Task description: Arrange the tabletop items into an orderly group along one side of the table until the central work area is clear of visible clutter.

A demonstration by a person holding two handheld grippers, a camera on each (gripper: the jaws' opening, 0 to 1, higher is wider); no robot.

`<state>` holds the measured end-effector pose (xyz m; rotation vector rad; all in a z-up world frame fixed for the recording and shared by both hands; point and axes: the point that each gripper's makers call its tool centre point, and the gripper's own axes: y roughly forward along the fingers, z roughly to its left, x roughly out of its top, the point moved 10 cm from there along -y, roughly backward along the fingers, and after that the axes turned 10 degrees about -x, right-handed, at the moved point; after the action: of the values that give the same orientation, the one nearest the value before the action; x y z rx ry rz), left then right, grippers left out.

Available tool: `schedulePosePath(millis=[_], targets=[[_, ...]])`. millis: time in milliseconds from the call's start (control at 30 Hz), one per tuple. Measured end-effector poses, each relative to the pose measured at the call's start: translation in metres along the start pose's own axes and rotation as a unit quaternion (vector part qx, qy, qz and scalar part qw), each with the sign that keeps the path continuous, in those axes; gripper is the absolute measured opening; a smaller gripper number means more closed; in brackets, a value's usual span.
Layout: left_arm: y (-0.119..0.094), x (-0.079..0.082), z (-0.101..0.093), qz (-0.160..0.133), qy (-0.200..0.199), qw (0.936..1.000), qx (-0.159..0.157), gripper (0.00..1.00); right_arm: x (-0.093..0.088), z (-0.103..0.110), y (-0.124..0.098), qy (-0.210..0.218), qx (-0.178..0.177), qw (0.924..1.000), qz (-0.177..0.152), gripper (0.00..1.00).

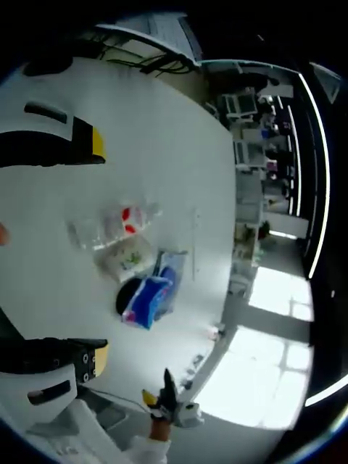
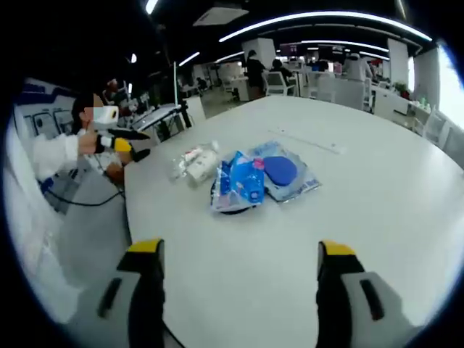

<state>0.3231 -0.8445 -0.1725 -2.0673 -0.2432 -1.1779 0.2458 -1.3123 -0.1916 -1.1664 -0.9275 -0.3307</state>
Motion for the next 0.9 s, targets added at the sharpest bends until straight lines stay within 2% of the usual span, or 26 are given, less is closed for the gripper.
schedulePosePath(millis=[900], targets=[[0.0091,-0.0084,0.0039,0.013,-0.017,0.9998,-0.004,0.96,-0.0094,0.0073,0.0098,0.009,0.005,0.9998,0.016,0.85]])
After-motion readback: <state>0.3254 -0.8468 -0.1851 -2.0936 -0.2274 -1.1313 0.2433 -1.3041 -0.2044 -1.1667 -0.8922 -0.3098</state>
